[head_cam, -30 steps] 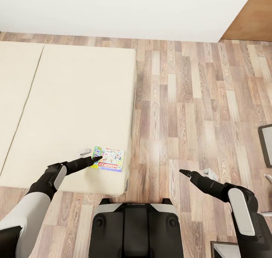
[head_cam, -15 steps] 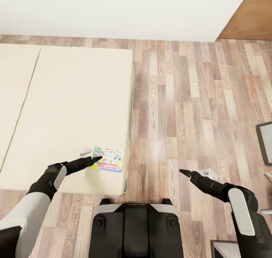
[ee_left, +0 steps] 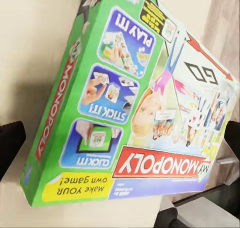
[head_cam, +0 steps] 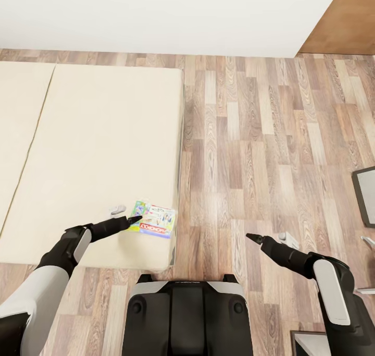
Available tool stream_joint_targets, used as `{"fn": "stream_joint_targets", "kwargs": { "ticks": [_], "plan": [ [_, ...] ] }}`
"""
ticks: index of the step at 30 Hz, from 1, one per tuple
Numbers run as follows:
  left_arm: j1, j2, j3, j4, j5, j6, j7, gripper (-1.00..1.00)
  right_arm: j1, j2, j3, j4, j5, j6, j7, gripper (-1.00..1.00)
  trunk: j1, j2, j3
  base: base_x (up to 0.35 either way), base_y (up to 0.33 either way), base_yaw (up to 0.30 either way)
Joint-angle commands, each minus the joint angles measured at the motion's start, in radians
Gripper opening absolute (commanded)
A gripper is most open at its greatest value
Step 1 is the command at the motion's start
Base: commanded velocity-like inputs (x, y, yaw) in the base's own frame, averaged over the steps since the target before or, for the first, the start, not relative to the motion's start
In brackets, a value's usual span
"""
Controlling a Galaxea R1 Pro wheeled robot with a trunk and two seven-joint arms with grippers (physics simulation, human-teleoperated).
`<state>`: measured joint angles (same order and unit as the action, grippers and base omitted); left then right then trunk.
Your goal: Put all the toys in the child's room - the three board games (two on the bed and one on the table), the two jigsaw puzzles on the table, and the tennis ball on the table - inside the toy box on the table in the child's room.
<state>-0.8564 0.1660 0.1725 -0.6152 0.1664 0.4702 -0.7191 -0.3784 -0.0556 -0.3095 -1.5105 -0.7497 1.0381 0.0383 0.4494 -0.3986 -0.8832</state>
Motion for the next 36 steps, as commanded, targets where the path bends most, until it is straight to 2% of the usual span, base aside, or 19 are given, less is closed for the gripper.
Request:
{"fn": "stream_joint_targets", "kwargs": {
  "ticks": [1,9,15,22,36],
  "plan": [
    [0.0,0.0,0.002,0.0,0.005,0.009,-0.012,1.0,0.0,0.001,0.0,-0.001,0.003,0.005,0.004,1.0,0.001,-0.001,-0.001,0.0,0.0,0.0],
    [0.002,0.0,0.002,-0.01,0.007,0.018,-0.045,1.0,0.0,0.006,-0.002,0.001,0.012,0.004,0.003,1.0,0.001,-0.001,-0.001,0.0,0.0,0.0],
    [0.002,-0.001,0.003,-0.009,0.005,0.016,-0.044,1.0,0.0,0.009,-0.001,0.0,0.014,0.001,-0.001,1.0,0.001,-0.001,-0.001,0.0,0.0,0.0],
    [0.002,-0.001,0.003,-0.009,0.003,0.014,-0.036,1.0,0.0,0.007,0.002,0.0,0.012,-0.07,0.002,1.0,0.001,-0.001,-0.001,0.0,0.0,0.0],
    [0.002,-0.002,0.002,-0.002,0.003,0.018,-0.043,1.0,0.0,0.005,0.001,0.0,0.0,-0.075,0.008,1.0,0.001,-0.001,-0.001,0.0,0.0,0.0]
  ]
}}
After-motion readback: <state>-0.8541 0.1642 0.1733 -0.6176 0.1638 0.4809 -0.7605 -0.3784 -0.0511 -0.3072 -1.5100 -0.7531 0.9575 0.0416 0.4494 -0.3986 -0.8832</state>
